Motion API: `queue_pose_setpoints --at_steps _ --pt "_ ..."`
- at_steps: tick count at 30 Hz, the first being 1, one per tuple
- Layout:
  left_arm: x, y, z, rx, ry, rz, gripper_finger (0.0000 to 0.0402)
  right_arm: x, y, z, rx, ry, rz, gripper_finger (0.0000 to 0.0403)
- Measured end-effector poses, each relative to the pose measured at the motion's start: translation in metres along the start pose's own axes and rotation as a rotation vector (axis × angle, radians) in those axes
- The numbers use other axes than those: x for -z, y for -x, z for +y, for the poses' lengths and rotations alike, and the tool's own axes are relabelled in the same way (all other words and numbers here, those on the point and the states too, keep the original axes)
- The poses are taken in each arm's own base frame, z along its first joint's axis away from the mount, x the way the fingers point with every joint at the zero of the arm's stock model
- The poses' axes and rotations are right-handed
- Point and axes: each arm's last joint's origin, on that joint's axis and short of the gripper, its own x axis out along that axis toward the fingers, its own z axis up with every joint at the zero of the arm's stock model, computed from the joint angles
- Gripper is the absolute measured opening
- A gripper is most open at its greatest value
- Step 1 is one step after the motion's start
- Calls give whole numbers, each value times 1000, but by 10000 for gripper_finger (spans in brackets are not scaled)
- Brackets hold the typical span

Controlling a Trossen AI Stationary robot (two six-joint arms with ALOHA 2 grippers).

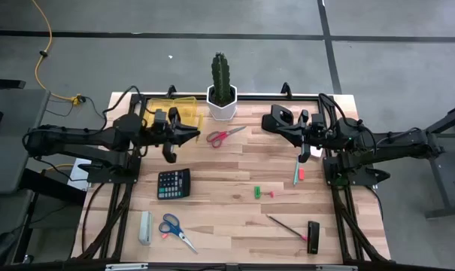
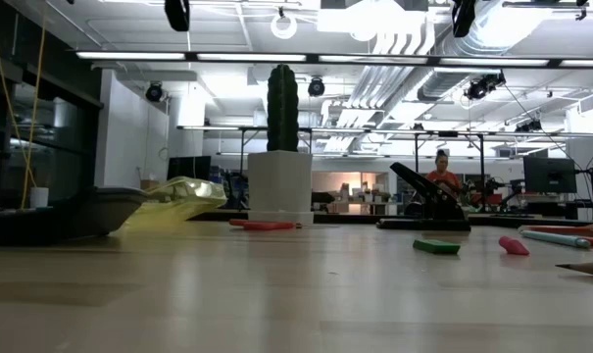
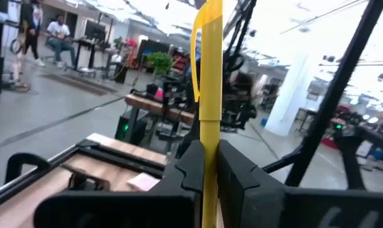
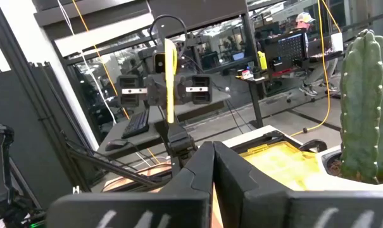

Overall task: Pack school essentials
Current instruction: Put the yellow pen into the transparent yellow supply box

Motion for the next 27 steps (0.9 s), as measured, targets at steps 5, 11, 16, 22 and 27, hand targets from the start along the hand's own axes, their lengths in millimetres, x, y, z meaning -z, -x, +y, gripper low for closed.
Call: queue_pose_setpoints --at_steps 5,11,16,22,27 --pt "-6 7 -2 8 -24 -32 3 0 0 0 0 1 1 0" --pt "-7 7 -2 -5 -24 -37 3 0 0 0 0 1 2 0" --pt "-7 7 -2 -5 -24 -37 3 0 0 0 0 1 3 0" --pt "-7 7 -2 -5 -25 -37 3 1 0 0 2 2 9 0" --pt "-6 7 -2 -6 -24 -33 3 1 0 0 4 3 15 0"
